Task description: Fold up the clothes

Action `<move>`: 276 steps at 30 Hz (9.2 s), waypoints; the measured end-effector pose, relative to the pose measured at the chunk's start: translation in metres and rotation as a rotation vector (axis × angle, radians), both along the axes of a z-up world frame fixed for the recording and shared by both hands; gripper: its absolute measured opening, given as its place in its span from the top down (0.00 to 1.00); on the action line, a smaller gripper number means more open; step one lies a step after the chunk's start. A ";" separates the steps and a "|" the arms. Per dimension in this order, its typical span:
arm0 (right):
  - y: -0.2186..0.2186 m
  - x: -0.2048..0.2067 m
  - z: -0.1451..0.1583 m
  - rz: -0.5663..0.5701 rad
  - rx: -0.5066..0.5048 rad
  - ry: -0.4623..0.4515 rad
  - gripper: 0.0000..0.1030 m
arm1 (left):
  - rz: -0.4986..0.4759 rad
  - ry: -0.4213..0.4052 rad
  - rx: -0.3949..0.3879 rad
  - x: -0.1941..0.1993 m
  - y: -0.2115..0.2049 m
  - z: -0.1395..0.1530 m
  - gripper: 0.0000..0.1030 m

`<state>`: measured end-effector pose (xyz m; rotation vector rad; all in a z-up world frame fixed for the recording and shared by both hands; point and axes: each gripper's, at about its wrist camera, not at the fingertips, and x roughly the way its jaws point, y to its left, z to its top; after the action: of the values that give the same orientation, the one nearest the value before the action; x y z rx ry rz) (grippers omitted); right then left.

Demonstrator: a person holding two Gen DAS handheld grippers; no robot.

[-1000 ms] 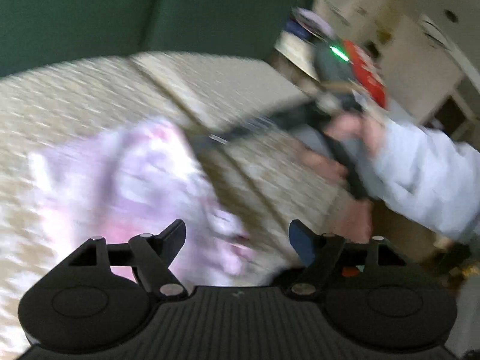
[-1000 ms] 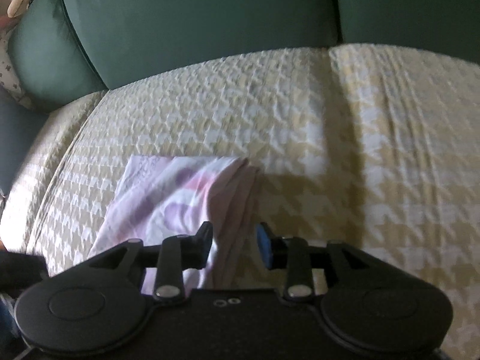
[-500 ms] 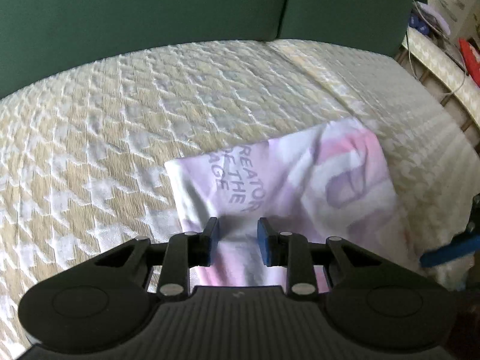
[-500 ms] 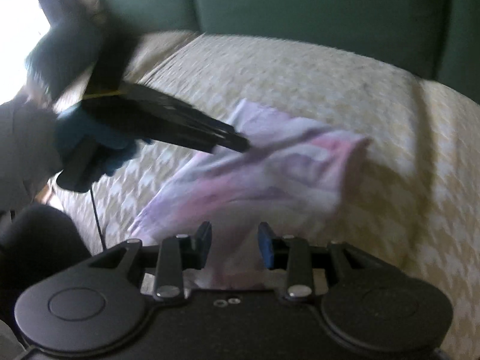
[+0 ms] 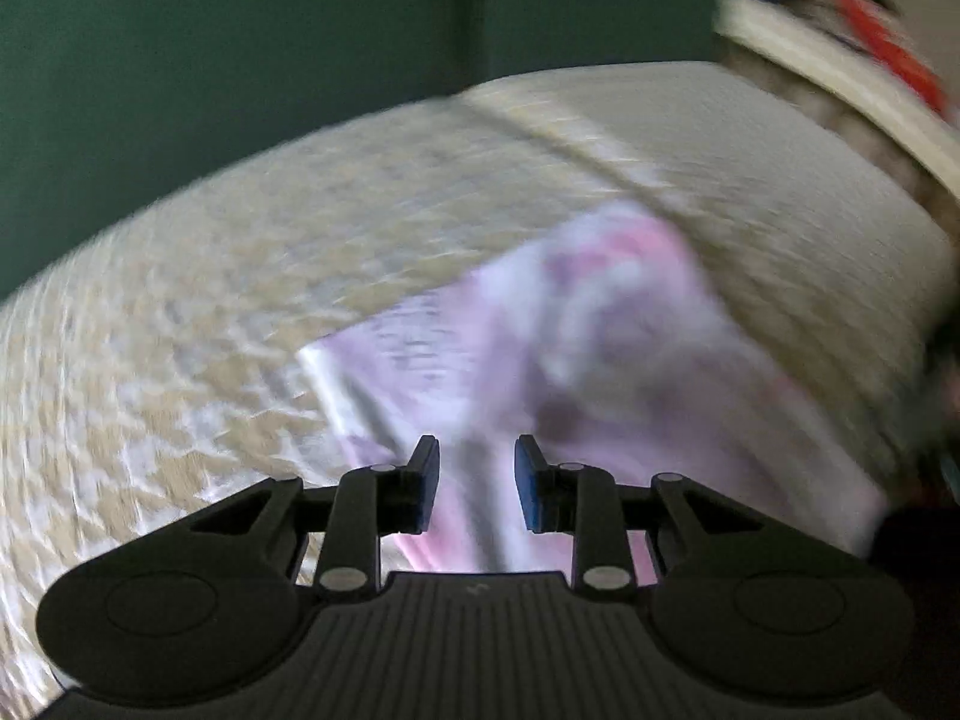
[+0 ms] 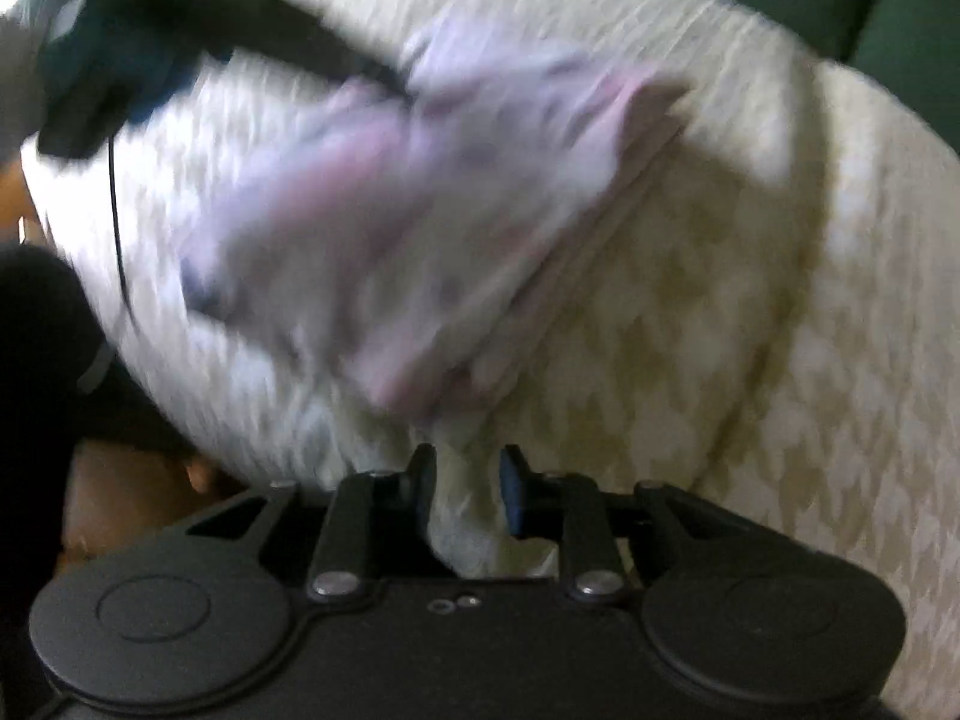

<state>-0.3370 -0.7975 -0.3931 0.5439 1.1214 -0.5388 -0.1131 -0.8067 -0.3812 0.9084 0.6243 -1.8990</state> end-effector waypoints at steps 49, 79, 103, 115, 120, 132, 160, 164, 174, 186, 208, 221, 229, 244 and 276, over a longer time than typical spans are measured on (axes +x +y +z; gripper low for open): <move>0.064 0.129 -0.015 0.415 -0.261 0.046 0.00 | -0.371 -0.311 -0.295 0.004 0.143 -0.019 0.26; 0.076 0.069 -0.017 0.479 -0.589 0.174 0.00 | -0.285 -0.166 -0.261 -0.019 0.072 0.010 0.87; 0.068 0.062 -0.034 0.511 -0.540 0.163 0.00 | -0.216 -0.140 -0.230 -0.022 0.081 0.007 0.87; 0.063 0.046 0.033 0.533 -0.489 0.126 0.00 | -0.169 -0.058 -0.213 -0.011 0.108 0.018 0.87; 0.009 0.063 0.041 0.486 -0.411 0.094 0.00 | -0.084 -0.052 -0.153 -0.002 0.060 0.012 0.87; -0.104 0.088 -0.003 0.210 -0.261 0.031 0.00 | 0.044 -0.044 0.025 0.008 -0.045 -0.024 0.86; -0.097 0.039 0.003 0.035 -0.131 -0.043 0.00 | 0.158 0.063 0.121 0.019 -0.019 -0.019 0.83; -0.101 0.034 -0.011 -0.020 -0.096 -0.071 0.00 | 0.185 0.063 0.125 0.021 -0.017 -0.021 0.83; -0.098 0.008 0.001 -0.174 0.001 -0.250 0.00 | 0.286 0.090 0.136 0.028 -0.012 -0.018 0.30; -0.105 0.022 -0.036 -0.352 0.122 -0.300 0.00 | 0.397 0.291 0.231 0.033 -0.030 -0.034 0.30; -0.157 -0.189 0.021 -0.567 -0.078 -0.403 0.00 | 0.071 0.308 0.087 -0.210 -0.169 0.011 0.80; -0.176 -0.307 -0.001 -0.755 -0.075 -0.267 0.00 | -0.037 0.158 0.130 -0.286 -0.194 -0.015 0.74; -0.150 -0.305 0.049 -0.621 -0.297 -0.230 0.00 | -0.126 0.168 0.043 -0.290 -0.180 0.011 0.72; -0.170 -0.262 -0.019 -0.583 -0.234 -0.043 0.00 | -0.130 0.077 0.141 -0.317 -0.178 -0.030 0.75; -0.077 -0.221 0.061 -0.591 -0.349 -0.094 0.00 | 0.079 0.027 0.040 -0.270 -0.086 0.050 0.00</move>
<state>-0.5580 -0.8745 -0.3317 0.5848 0.7422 -1.1839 -0.3831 -0.8930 -0.3316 0.8719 0.7069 -1.8369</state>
